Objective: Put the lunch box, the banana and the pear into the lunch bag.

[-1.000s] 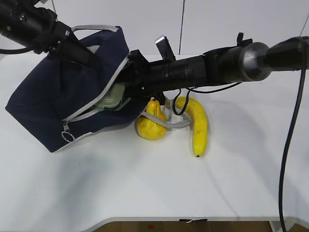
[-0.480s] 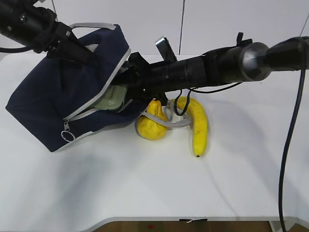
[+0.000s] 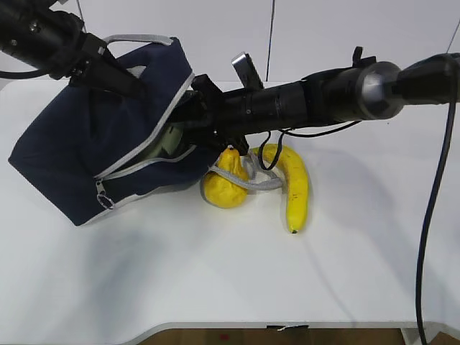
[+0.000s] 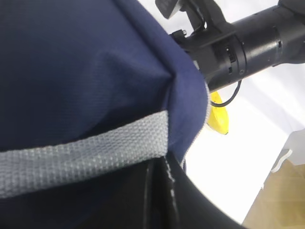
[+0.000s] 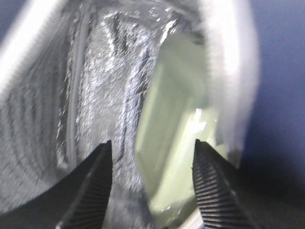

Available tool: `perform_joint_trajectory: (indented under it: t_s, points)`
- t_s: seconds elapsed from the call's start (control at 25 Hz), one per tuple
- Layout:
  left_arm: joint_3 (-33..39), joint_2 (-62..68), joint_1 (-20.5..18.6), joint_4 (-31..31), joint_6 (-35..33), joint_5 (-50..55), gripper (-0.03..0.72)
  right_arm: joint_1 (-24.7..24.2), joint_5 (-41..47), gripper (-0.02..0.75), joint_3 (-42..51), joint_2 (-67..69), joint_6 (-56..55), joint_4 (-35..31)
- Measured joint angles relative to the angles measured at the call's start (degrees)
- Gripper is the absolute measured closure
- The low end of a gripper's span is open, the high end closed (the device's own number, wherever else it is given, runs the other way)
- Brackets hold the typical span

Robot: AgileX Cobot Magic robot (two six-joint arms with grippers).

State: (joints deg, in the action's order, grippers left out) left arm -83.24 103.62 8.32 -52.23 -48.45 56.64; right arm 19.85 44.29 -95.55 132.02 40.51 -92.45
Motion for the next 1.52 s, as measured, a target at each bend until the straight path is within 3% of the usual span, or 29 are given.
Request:
perform_joint_trajectory:
  t_s: [0.96, 1.52]
  points:
    - [-0.11, 0.00, 0.00, 0.64, -0.02, 0.34, 0.695, -3.49, 5.31, 0.304, -0.46, -3.12, -0.32, 7.94]
    - [-0.11, 0.00, 0.00, 0.21, -0.02, 0.34, 0.695, -5.80, 6.28, 0.300, -0.50, -10.72, -8.12, 29.59]
